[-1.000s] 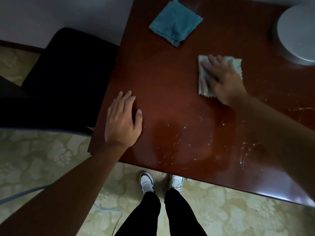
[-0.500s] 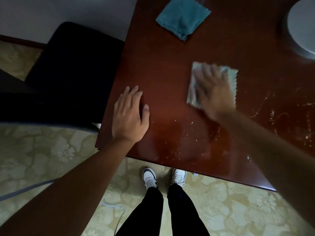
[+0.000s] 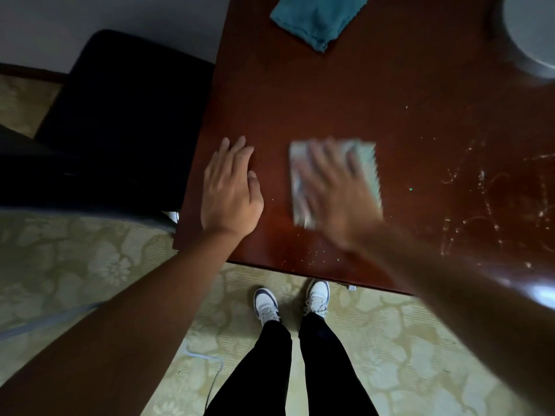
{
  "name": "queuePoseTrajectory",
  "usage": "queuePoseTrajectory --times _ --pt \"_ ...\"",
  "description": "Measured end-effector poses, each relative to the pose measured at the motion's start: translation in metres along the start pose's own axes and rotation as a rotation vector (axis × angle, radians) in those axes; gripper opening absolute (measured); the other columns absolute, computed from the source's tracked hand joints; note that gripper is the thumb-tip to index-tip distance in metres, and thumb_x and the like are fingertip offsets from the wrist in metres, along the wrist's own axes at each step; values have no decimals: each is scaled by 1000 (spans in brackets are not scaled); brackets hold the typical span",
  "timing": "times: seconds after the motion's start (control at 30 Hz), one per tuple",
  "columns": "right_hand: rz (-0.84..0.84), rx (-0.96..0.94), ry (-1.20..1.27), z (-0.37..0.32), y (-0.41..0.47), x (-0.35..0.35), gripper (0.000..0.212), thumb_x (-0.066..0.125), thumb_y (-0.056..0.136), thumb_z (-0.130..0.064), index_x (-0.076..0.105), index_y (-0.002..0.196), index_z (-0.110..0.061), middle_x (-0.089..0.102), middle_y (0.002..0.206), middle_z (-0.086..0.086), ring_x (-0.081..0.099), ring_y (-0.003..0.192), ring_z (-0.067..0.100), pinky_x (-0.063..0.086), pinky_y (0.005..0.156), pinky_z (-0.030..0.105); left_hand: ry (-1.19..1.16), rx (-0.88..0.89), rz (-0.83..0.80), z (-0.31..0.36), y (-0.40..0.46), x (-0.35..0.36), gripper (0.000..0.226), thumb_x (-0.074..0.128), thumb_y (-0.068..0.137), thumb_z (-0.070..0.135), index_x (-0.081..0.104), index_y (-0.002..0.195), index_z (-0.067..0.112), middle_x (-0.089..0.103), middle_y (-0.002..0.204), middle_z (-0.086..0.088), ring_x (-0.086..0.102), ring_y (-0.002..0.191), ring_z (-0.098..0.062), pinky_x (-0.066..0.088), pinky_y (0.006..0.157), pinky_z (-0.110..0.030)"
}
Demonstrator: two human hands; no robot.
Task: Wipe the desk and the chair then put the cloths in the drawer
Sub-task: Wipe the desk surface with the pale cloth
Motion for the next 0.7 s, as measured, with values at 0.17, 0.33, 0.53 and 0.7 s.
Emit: queuePoseTrajectory --times 0.17,0.33,0.53,0.7 --pt "-56 -124 -5 15 -9 -2 56 22 102 -41 31 152 -17 30 157 16 25 146 38 17 115 57 -34 -12 -8 1 1 -2 43 45 92 11 55 134 7 48 151 -7 31 147 -28 16 121 -37" --pt "-19 196 37 57 53 -9 61 12 101 -49 16 156 -22 12 164 12 5 151 34 2 118 55 -46 -1 -13 0 0 -3 43 44 94 13 53 136 7 48 151 -9 31 147 -28 17 121 -38" --pt "-36 -98 84 -30 -53 3 54 26 104 -44 31 153 -23 23 161 9 16 150 30 12 120 54 -71 3 -4 -1 0 -4 42 44 93 11 54 134 6 50 148 -10 33 146 -30 20 121 -40" --pt "-13 198 79 30 44 -11 64 14 100 -54 24 155 -24 18 163 10 10 150 33 8 119 55 -132 -7 1 -4 0 -3 45 41 90 2 56 133 5 51 147 -11 34 146 -30 18 124 -39"
Point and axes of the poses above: each hand's wrist, its own y-axis towards the middle knuckle, its own x-axis out of the palm, z = x × y, the point moved 4 cm from there along y, towards the middle knuckle
